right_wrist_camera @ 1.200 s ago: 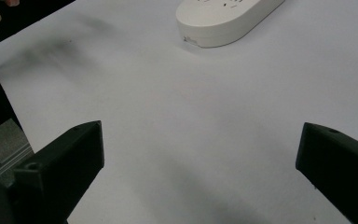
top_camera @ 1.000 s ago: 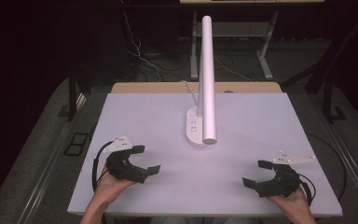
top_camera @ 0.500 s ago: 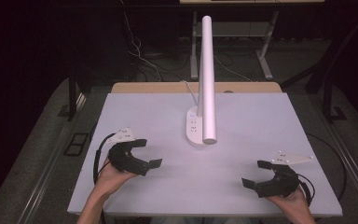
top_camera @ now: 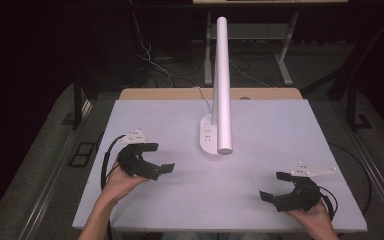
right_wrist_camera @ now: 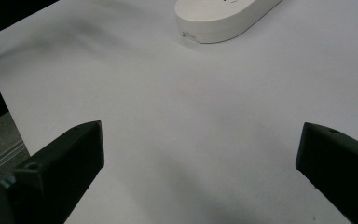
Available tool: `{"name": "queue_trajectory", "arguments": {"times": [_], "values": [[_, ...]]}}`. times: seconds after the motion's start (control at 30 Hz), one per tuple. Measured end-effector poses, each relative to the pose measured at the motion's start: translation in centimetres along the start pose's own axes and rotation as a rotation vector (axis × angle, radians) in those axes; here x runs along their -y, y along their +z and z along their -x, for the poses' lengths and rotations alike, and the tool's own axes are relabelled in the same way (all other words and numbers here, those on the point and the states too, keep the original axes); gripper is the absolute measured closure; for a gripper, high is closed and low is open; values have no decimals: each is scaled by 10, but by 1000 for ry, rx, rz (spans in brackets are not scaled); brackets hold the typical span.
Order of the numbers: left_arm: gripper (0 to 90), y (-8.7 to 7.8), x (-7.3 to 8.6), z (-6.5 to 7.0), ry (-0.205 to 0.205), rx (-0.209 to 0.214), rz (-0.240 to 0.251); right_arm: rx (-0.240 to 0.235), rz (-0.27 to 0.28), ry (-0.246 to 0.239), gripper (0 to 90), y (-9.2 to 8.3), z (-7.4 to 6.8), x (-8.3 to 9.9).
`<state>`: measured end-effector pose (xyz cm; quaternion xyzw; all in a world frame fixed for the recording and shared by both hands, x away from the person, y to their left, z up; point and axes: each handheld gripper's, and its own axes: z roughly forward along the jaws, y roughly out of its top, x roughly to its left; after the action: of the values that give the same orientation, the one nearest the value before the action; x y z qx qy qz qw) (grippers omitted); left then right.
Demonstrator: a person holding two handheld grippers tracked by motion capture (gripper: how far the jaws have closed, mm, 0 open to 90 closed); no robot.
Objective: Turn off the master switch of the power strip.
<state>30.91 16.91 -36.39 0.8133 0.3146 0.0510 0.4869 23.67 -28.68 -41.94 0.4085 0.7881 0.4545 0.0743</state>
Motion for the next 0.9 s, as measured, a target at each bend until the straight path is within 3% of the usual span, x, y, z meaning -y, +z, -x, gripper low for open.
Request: {"name": "queue_trajectory", "arguments": {"times": [0.9], "values": [[0,14,-43,-14,41,-4,-38,7,-5,-8,4,1,0,1]]}}
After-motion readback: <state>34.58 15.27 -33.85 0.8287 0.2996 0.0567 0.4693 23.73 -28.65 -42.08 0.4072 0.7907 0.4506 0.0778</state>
